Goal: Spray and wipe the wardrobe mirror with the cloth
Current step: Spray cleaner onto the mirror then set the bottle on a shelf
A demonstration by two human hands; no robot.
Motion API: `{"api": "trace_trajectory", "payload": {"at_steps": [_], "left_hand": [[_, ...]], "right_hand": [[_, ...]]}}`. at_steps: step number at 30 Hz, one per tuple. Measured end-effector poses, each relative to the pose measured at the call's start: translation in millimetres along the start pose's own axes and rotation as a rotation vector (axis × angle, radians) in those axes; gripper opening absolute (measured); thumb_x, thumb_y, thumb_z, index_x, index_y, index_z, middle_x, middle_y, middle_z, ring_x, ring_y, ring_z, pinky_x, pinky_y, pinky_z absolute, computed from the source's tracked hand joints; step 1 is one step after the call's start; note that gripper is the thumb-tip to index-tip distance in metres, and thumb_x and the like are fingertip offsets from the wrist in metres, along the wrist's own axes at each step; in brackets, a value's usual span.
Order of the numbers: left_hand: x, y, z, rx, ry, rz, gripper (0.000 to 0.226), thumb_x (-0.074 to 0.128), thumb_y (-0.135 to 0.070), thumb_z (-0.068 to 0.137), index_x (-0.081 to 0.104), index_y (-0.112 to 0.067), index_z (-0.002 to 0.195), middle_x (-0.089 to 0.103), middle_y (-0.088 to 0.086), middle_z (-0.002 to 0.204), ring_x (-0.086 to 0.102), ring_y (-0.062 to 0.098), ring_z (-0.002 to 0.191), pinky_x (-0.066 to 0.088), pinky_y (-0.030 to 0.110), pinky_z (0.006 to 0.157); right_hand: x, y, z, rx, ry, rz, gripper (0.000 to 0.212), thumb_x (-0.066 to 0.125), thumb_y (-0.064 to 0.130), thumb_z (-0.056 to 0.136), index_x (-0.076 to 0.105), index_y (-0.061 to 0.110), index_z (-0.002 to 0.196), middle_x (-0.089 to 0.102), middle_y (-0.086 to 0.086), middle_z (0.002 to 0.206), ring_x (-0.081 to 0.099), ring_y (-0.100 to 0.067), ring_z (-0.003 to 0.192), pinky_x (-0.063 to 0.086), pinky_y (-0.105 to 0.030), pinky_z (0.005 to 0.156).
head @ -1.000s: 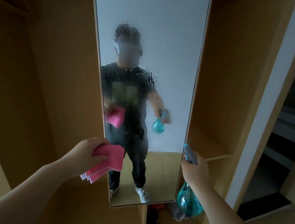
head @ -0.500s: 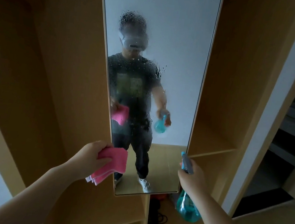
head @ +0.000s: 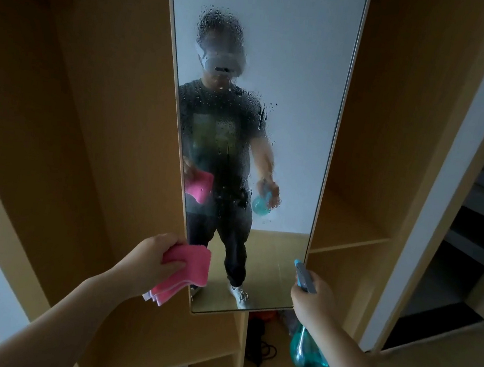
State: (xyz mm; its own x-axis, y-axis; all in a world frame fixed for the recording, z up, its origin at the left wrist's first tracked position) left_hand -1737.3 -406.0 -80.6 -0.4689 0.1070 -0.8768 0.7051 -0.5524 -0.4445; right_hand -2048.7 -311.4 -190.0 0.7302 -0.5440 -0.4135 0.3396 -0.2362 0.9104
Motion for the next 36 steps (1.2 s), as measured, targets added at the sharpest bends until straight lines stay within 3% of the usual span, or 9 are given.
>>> {"api": "trace_trajectory", "payload": {"at_steps": [4,8,13,21,28,32,36], "left_hand": [[3,5,1,-0.006,-0.001,-0.002,0.022,0.067,-0.023,0.089,0.059,-0.034,0.106,0.062,-0.021,0.095,0.060,-0.001,0.083,0.050,0.013,0.067],[5,9,1,-0.006,-0.005,-0.011,0.024,0.068,-0.023,0.088,0.056,-0.040,0.100,0.063,-0.021,0.093,0.061,0.000,0.082,0.052,0.015,0.066],[6,15,-4,-0.010,-0.007,-0.015,0.029,0.069,-0.024,0.087,0.053,-0.046,0.097,0.063,-0.022,0.092,0.062,-0.001,0.081,0.053,0.016,0.065],[0,32,-19,-0.062,-0.016,-0.031,0.022,0.068,-0.023,0.088,0.059,-0.037,0.103,0.063,-0.018,0.094,0.062,0.001,0.082,0.057,0.022,0.069],[-9,41,-29,-0.106,-0.038,-0.043,0.019,0.067,-0.023,0.089,0.062,-0.026,0.107,0.065,-0.014,0.096,0.062,0.003,0.083,0.058,0.027,0.073],[-12,46,-34,-0.111,-0.052,-0.062,0.019,0.068,-0.021,0.088,0.062,-0.026,0.106,0.065,-0.013,0.095,0.062,0.004,0.083,0.058,0.028,0.073],[-12,49,-38,-0.105,-0.047,-0.053,0.020,0.068,-0.023,0.089,0.061,-0.030,0.106,0.064,-0.015,0.095,0.062,0.002,0.082,0.056,0.025,0.072]], "right_hand": [[2,-2,-4,-0.005,-0.010,-0.031,0.017,0.056,0.008,0.087,0.060,0.025,0.085,0.055,0.001,0.064,0.047,-0.009,0.045,0.034,-0.013,0.039],[5,-2,-7,-0.004,0.038,-0.048,0.019,0.058,0.010,0.088,0.058,0.028,0.094,0.064,0.008,0.086,0.062,-0.009,0.064,0.036,-0.007,0.042],[16,1,-12,-0.029,0.116,-0.025,0.025,0.057,0.005,0.088,0.058,0.025,0.104,0.062,-0.002,0.089,0.058,-0.011,0.061,0.042,-0.016,0.049],[49,25,-21,-0.169,0.172,-0.030,0.024,0.060,0.006,0.086,0.056,0.030,0.092,0.058,0.001,0.072,0.052,-0.005,0.050,0.041,-0.015,0.048],[71,36,-24,-0.232,0.168,-0.055,0.029,0.062,0.009,0.085,0.054,0.036,0.086,0.060,0.004,0.075,0.058,-0.005,0.059,0.040,-0.012,0.050],[75,38,-25,-0.241,0.176,-0.059,0.021,0.059,0.008,0.085,0.054,0.026,0.076,0.055,0.006,0.063,0.052,-0.002,0.052,0.039,-0.014,0.050],[79,42,-29,-0.303,0.142,-0.144,0.030,0.059,0.009,0.082,0.045,0.031,0.068,0.048,0.006,0.060,0.046,-0.004,0.051,0.034,-0.013,0.050]]}}
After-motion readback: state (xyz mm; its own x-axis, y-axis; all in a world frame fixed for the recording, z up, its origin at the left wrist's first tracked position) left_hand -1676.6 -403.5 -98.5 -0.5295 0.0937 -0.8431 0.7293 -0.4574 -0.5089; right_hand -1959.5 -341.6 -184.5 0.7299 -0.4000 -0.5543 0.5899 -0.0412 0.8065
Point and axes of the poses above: each hand's wrist, its own z-axis towards the middle knuckle, its own x-axis out of the palm, y = z × x, the point moved 4 cm from there along z, towards the middle knuckle
